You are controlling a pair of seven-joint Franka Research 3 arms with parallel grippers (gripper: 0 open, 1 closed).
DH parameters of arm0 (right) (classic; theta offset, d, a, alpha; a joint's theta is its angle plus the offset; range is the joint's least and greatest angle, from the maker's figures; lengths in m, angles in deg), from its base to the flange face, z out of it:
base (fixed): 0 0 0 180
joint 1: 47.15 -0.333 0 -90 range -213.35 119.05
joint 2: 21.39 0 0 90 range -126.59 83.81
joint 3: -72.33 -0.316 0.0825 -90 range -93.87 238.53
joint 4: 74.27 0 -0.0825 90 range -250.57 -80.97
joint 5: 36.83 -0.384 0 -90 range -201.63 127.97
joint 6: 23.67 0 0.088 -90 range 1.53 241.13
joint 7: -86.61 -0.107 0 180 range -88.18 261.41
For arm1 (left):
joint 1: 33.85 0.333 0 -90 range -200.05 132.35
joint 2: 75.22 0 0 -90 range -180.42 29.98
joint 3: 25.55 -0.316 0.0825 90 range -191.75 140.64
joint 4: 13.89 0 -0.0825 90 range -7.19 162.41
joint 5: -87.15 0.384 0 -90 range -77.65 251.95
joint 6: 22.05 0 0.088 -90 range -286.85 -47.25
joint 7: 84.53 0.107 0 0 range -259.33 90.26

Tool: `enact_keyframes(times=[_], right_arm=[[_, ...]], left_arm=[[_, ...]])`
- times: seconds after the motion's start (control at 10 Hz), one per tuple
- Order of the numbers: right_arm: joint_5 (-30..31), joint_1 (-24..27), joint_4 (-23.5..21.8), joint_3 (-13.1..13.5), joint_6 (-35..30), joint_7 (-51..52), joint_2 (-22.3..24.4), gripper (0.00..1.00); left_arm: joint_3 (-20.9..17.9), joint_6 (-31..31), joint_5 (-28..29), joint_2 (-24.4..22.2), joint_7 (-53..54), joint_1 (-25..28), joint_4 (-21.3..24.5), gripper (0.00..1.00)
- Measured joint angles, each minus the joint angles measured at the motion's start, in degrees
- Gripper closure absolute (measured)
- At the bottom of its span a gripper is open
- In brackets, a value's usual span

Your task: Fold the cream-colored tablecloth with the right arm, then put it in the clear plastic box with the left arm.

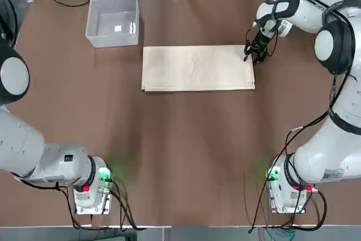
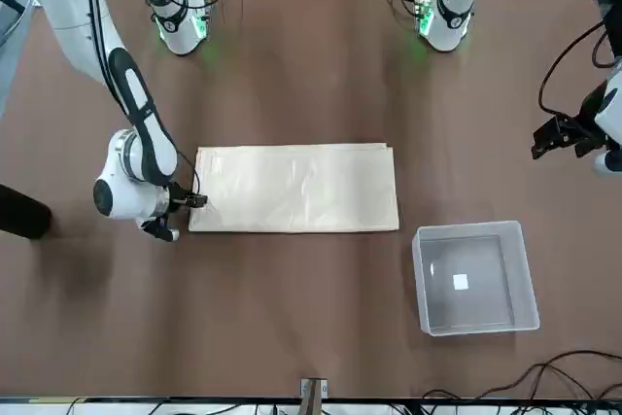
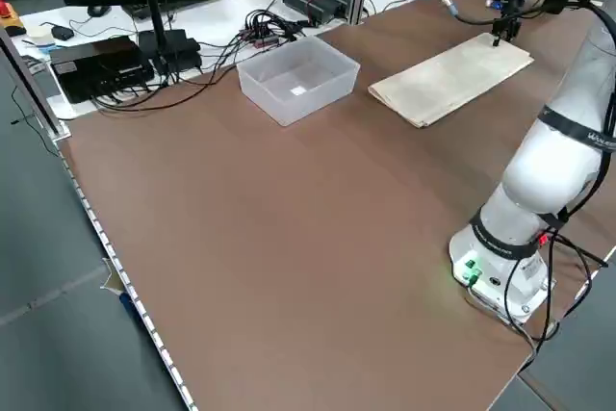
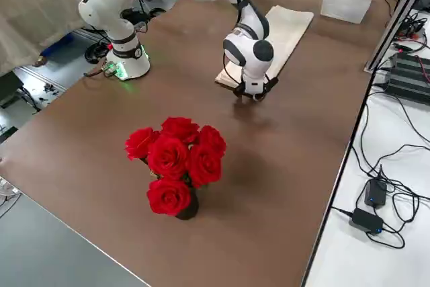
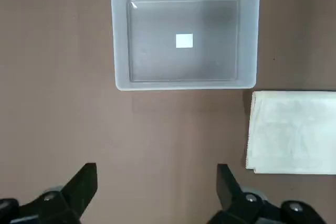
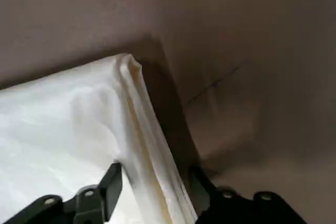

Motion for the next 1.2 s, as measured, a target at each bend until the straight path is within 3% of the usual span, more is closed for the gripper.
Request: enact_keyframes(times=[0.4, 0.5, 1.2], right_arm=[[-1.50, -1.53, -0.48, -0.24, 4.07, -0.06, 0.11, 0.67], [-2.15, -2.22, -0.42, -0.27, 4.60, -0.09, 0.19, 0.85], [-2.21, -2.55, -0.21, -0.20, 5.28, -1.87, 0.44, 0.88]], left_arm=[[-0.02, -0.08, 0.00, 0.00, 0.00, 0.03, 0.00, 0.00], [-0.02, -0.09, 0.00, 0.00, 0.00, 0.04, 0.00, 0.00], [-0.03, -0.12, 0.00, 0.00, 0.00, 0.04, 0.00, 0.00]])
